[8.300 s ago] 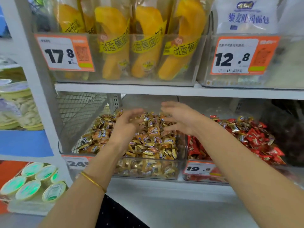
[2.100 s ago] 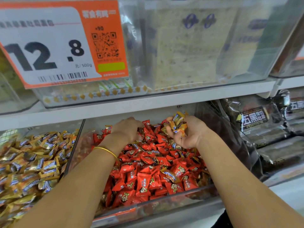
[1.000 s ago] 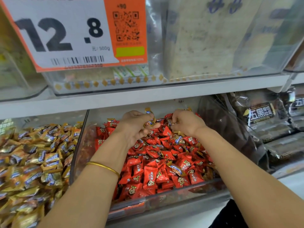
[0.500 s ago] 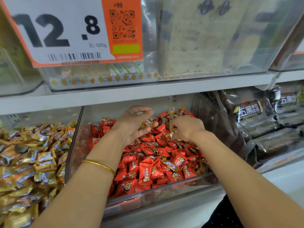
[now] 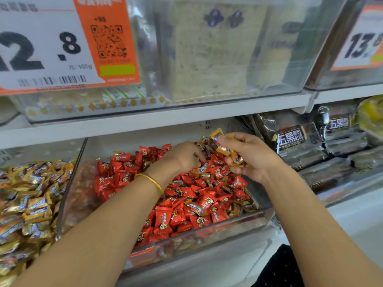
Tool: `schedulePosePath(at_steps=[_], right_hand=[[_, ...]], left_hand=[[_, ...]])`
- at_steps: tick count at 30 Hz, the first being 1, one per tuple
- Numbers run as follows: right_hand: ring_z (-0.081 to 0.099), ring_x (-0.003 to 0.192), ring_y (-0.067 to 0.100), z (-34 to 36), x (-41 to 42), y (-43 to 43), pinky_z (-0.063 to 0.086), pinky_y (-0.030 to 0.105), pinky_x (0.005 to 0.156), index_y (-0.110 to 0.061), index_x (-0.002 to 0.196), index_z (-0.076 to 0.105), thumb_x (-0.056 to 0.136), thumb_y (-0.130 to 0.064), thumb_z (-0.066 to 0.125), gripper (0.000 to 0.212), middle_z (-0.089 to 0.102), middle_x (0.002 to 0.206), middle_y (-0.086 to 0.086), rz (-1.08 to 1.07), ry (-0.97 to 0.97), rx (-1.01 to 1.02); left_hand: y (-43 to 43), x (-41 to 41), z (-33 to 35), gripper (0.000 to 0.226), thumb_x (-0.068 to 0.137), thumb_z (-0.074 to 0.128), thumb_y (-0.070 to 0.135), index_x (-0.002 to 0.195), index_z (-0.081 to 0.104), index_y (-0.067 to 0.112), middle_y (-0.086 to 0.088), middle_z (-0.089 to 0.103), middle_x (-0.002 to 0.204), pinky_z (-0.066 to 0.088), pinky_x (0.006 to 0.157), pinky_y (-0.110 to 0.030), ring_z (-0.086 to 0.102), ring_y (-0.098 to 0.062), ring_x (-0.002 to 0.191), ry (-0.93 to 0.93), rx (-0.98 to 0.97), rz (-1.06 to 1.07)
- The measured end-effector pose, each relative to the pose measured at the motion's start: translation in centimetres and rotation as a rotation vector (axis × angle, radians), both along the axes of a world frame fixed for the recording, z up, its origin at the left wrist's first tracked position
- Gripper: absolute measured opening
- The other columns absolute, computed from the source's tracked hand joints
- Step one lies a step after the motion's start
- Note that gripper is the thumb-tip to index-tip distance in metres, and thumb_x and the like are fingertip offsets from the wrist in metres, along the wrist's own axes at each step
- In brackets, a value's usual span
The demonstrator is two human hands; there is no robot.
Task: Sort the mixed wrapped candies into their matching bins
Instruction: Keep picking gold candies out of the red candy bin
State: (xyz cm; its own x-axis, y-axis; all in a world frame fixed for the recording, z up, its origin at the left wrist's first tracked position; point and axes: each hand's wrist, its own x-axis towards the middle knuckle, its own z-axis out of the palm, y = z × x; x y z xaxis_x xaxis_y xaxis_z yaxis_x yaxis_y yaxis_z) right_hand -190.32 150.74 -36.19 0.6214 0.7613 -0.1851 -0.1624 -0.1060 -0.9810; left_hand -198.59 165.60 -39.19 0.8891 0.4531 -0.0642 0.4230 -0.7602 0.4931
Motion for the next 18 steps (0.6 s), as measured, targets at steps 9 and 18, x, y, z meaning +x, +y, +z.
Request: schedulePosePath(at_steps=[9,18], right_hand=[[0.045,0.041,0.008,-0.2,0.8,0.1,0.032,0.018,0.040,-0.014,0.097,0.061,0.082,-0.023,0.071,0.021,0.056,0.070,-0.002,-0.014,0.116,0.041],[0.045,0.041,0.009,-0.3,0.3,1.1,0.029,0.017,0.036,-0.012,0.094,0.060,0.083,-0.022,0.070,0.018,0.052,0.068,0.001,0.030,0.116,0.053]], left_hand=[[0.8,1.1,-2.3,0.041,0.086,0.066,0.030,0.123,0.058,0.017,-0.004,0.052,0.119,0.042,0.087,-0.027,0.051,-0.020,0.105,0.186,0.182,-0.156],[0.7,1.6,-2.5,0.027,0.086,0.065,0.024,0.112,0.062,0.015,-0.001,0.059,0.114,0.043,0.085,-0.024,0.053,-0.016,0.100,0.251,0.113,-0.241]])
